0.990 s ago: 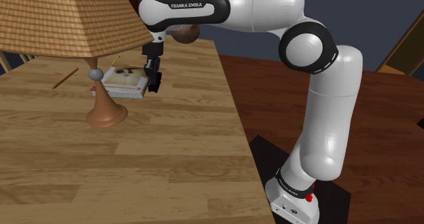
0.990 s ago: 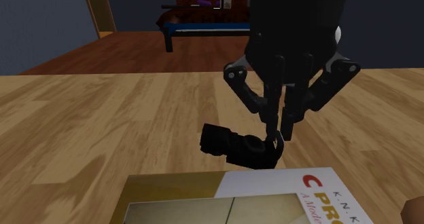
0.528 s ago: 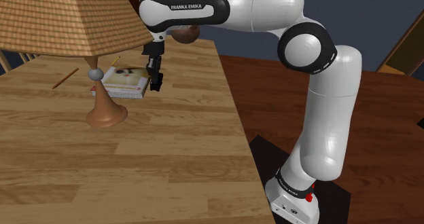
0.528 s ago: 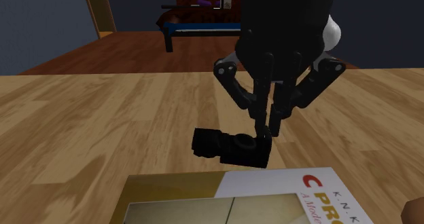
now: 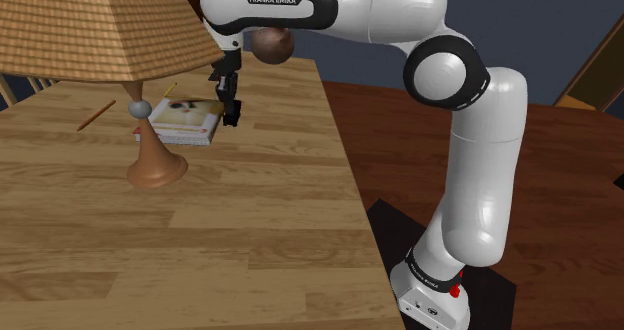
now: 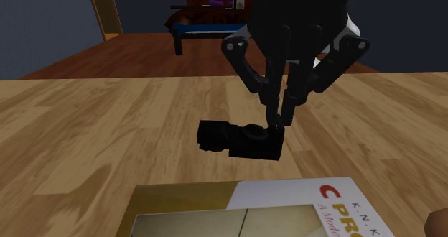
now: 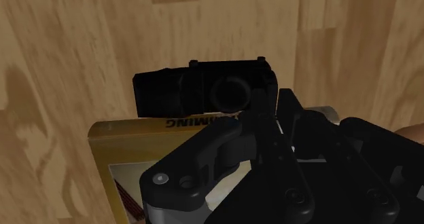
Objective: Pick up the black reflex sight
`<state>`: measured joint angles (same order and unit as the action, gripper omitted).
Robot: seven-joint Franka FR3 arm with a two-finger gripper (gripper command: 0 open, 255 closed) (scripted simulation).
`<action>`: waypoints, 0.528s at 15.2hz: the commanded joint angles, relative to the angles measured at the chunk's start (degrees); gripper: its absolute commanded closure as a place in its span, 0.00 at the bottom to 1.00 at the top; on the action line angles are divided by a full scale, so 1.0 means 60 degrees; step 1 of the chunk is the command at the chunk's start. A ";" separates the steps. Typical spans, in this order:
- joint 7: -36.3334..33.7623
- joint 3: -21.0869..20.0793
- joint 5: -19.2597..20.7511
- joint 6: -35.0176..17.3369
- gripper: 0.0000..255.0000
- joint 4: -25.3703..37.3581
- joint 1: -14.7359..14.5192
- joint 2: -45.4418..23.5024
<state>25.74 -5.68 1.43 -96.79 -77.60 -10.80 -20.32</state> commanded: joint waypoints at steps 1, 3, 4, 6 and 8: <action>0.0004 0.0000 0.0005 0.0293 1.00 0.0328 -0.0006 -0.0040; 0.0002 -0.0001 0.0009 0.0576 1.00 0.0660 -0.0015 -0.0090; 0.0001 -0.0002 0.0012 0.0720 1.00 0.0835 -0.0020 -0.0120; -0.0002 -0.0003 0.0019 0.1016 1.00 0.1202 -0.0031 -0.0193; -0.0002 -0.0003 0.0019 0.1038 1.00 0.1229 -0.0032 -0.0198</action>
